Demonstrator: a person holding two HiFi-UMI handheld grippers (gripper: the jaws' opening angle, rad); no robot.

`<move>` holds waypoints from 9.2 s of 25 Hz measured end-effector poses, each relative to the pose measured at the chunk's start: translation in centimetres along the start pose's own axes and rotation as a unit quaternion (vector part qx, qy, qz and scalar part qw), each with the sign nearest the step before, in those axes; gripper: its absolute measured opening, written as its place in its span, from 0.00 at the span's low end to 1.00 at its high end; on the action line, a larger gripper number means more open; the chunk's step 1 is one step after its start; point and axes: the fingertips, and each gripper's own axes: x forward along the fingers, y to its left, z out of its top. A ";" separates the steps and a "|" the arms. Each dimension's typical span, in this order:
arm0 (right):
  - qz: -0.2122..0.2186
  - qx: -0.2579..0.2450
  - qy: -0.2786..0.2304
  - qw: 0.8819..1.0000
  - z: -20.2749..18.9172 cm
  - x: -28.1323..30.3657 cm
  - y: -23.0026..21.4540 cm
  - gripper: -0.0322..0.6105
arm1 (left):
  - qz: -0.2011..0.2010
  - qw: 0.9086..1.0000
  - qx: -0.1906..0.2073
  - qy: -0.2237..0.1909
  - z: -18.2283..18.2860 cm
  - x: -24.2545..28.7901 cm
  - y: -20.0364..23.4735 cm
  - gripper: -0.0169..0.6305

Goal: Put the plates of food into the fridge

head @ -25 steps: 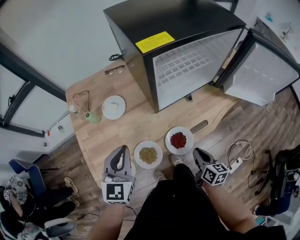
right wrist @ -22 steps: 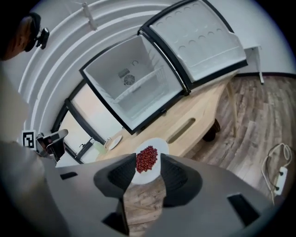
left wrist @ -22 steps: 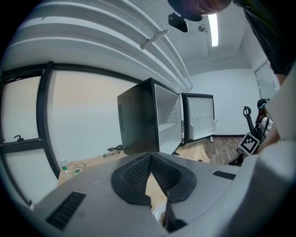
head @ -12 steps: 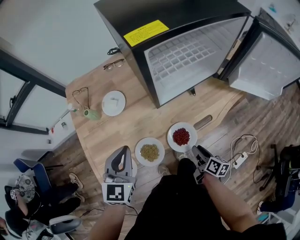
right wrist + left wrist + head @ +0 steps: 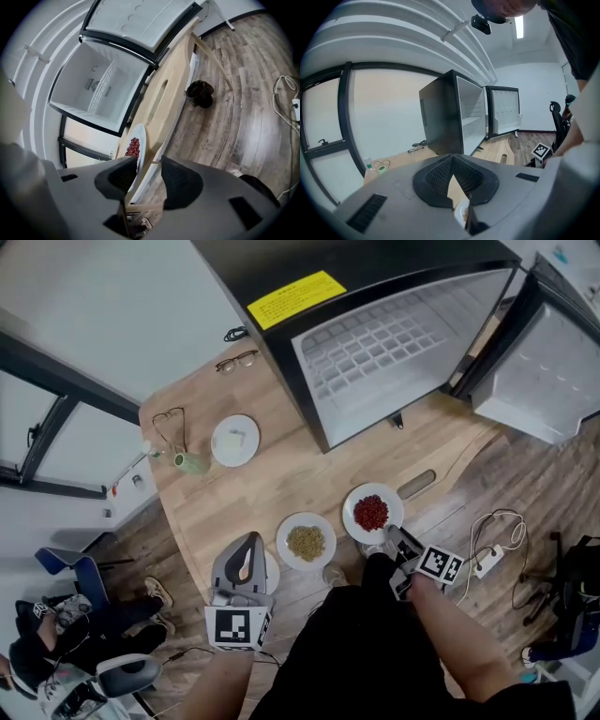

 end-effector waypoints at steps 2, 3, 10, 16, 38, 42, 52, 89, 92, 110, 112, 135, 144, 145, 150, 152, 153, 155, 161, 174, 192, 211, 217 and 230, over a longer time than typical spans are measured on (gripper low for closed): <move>-0.003 0.001 0.003 1.000 0.0 0.2 -0.1 0.33 | 0.003 1.000 0.000 0.003 -0.1 0.0 0.1 0.03; -0.004 -0.003 0.003 1.000 0.0 0.3 -0.1 0.33 | 0.005 1.000 -0.001 0.004 -0.1 0.0 0.1 0.03; 0.018 -0.006 0.018 1.000 -0.1 0.6 1.2 0.16 | 0.011 1.000 0.000 0.003 0.1 0.4 -0.2 0.03; 0.056 0.044 0.008 0.997 0.4 0.1 1.8 0.12 | 0.009 1.000 -0.002 0.002 0.4 1.0 -0.4 0.03; 0.128 0.047 -0.039 0.990 7.1 -2.8 8.6 0.10 | 0.013 0.999 -0.006 -0.047 4.6 2.1 0.0 0.03; 0.144 0.036 -0.049 0.988 9.4 -3.2 11.0 0.10 | 0.023 0.998 -0.011 -0.061 5.6 2.2 0.8 0.03; 0.165 0.010 -0.052 0.985 15.3 -3.3 16.3 0.10 | 0.045 0.995 -0.014 -0.086 8.8 3.0 1.3 0.03; 0.128 -0.096 -0.003 0.987 24.7 10.2 29.2 0.10 | 0.176 0.979 -0.024 -0.099 10.7 1.0 10.0 0.03; 0.101 -0.126 -0.002 0.987 25.4 11.1 29.3 0.10 | 0.188 0.977 -0.028 -0.095 10.3 0.4 10.5 0.03; -0.103 -0.477 -0.010 0.873 28.3 13.6 28.6 0.26 | 0.231 0.969 -0.042 -0.076 8.4 -2.8 10.6 0.03; -0.099 -0.489 -0.017 0.866 28.4 13.6 28.7 0.26 | 0.237 0.968 -0.044 -0.073 8.2 -3.3 10.4 0.03; 0.090 -0.442 -0.075 0.889 17.0 4.0 30.6 0.18 | 0.234 0.966 -0.056 -0.093 5.9 -9.4 10.1 0.03; 0.097 -0.357 0.052 0.928 1.4 2.3 23.6 0.18 | 0.195 0.976 -0.073 -0.062 0.6 -12.0 8.7 0.03; 0.096 -0.353 0.060 0.929 0.0 2.4 22.7 0.18 | 0.190 0.977 -0.073 -0.061 0.4 -12.0 8.6 0.03; 0.061 -0.299 0.074 0.949 -4.6 2.0 17.7 0.18 | 0.176 0.980 -0.074 -0.054 -1.2 -12.8 8.5 0.03; 0.058 -0.267 0.091 0.958 -6.7 2.1 16.0 0.18 | 0.173 0.981 -0.069 -0.050 -1.6 -13.4 8.4 0.03; 0.051 -0.247 0.100 0.962 -7.6 2.3 14.9 0.18 | 0.172 0.982 -0.066 -0.046 -1.9 -13.8 8.3 0.03; 0.031 -0.212 0.116 0.970 -9.1 2.6 12.7 0.21 | 0.169 0.983 -0.062 -0.037 -2.8 -14.7 8.2 0.03; 0.037 -0.149 0.143 0.978 -12.4 4.5 10.0 0.37 | 0.165 0.985 -0.045 -0.012 -4.2 -16.6 8.9 0.03; 0.054 -0.037 0.110 0.992 -12.9 7.4 8.8 0.18 | 0.165 0.986 -0.028 0.009 -4.3 -17.9 9.3 0.03; 0.114 0.063 0.051 0.990 -9.4 3.0 13.8 0.10 | 0.148 0.988 -0.037 -0.039 -3.5 -16.7 8.9 0.03; 0.152 0.072 -0.082 0.982 12.7 -3.3 16.5 0.10 | 0.096 0.989 -0.052 -0.099 6.9 -2.2 4.5 0.03; 0.164 0.065 -0.122 0.977 20.5 -4.1 17.5 0.10 | 0.094 0.988 -0.053 -0.111 9.6 1.9 4.3 0.03; 0.156 0.065 -0.148 0.974 31.1 -1.6 19.3 0.10 | 0.113 0.985 -0.050 -0.117 13.0 7.6 4.1 0.03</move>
